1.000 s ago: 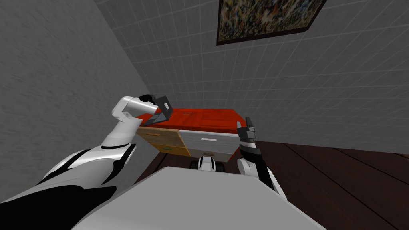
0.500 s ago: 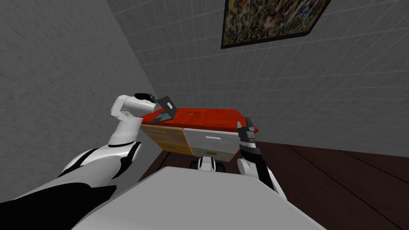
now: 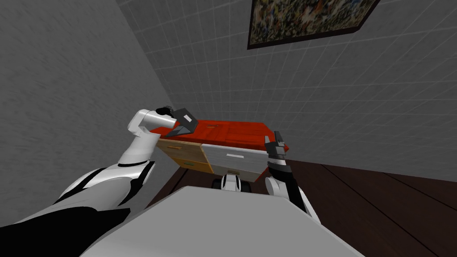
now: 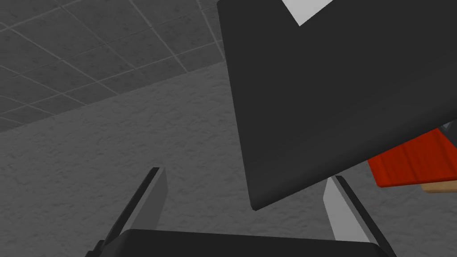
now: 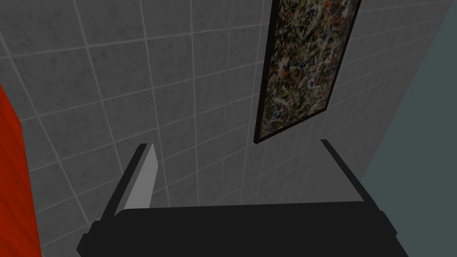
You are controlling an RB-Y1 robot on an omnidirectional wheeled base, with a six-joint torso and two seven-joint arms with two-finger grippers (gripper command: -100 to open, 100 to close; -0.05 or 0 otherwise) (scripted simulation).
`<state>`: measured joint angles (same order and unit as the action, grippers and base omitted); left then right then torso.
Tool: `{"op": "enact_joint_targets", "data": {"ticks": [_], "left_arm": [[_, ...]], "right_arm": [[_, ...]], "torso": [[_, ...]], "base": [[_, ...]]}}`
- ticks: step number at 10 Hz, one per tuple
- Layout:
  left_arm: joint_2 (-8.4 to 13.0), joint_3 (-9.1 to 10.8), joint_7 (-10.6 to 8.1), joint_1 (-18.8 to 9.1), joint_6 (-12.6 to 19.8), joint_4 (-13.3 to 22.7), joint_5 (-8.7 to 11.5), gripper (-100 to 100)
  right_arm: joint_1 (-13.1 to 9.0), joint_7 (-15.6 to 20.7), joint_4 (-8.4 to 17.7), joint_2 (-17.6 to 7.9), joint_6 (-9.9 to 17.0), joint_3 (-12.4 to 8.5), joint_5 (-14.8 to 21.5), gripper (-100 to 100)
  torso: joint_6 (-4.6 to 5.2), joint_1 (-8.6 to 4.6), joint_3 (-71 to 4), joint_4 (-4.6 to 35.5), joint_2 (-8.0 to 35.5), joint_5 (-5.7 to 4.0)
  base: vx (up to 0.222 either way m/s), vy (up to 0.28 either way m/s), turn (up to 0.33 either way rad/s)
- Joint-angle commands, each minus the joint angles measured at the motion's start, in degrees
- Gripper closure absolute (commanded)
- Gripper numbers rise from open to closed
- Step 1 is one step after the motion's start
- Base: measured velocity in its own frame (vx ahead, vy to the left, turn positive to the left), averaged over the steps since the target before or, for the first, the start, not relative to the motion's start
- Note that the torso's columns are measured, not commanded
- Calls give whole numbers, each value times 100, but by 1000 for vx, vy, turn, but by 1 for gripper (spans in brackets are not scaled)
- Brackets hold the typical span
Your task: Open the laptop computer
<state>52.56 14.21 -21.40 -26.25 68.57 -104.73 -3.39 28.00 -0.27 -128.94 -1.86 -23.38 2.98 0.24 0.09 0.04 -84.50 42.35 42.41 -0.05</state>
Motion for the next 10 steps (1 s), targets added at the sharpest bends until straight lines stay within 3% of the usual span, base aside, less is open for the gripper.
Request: {"op": "enact_joint_targets", "data": {"ticks": [1,5,6,7,10], "left_arm": [[1,2,-1,-1,2,1,0,100],[-462,394,-507,-151,-7,228,339,100],[-390,348,-418,-121,-9,195,302,100],[-375,398,-478,-203,174,181,412,-100],[-351,450,-525,-315,430,171,558,-100]], "right_arm": [[0,0,0,0,0,0,0,0],[-1,0,1,-2,0,-2,0,0],[-1,0,1,-2,0,-2,0,0],[-1,0,1,-1,0,-1,0,0],[0,0,0,0,0,0,0,0]], "torso": [[-4,11,4,-1,4,8],[-12,16,-5,-6,-11,13],[-9,1,-7,-7,-12,8],[-7,-23,-10,-8,-19,0],[-9,-10,-13,-10,-22,3]], "base": [[2,-6,8],[-32,83,47],[-23,44,5],[9,20,-39],[26,9,-29]]}}
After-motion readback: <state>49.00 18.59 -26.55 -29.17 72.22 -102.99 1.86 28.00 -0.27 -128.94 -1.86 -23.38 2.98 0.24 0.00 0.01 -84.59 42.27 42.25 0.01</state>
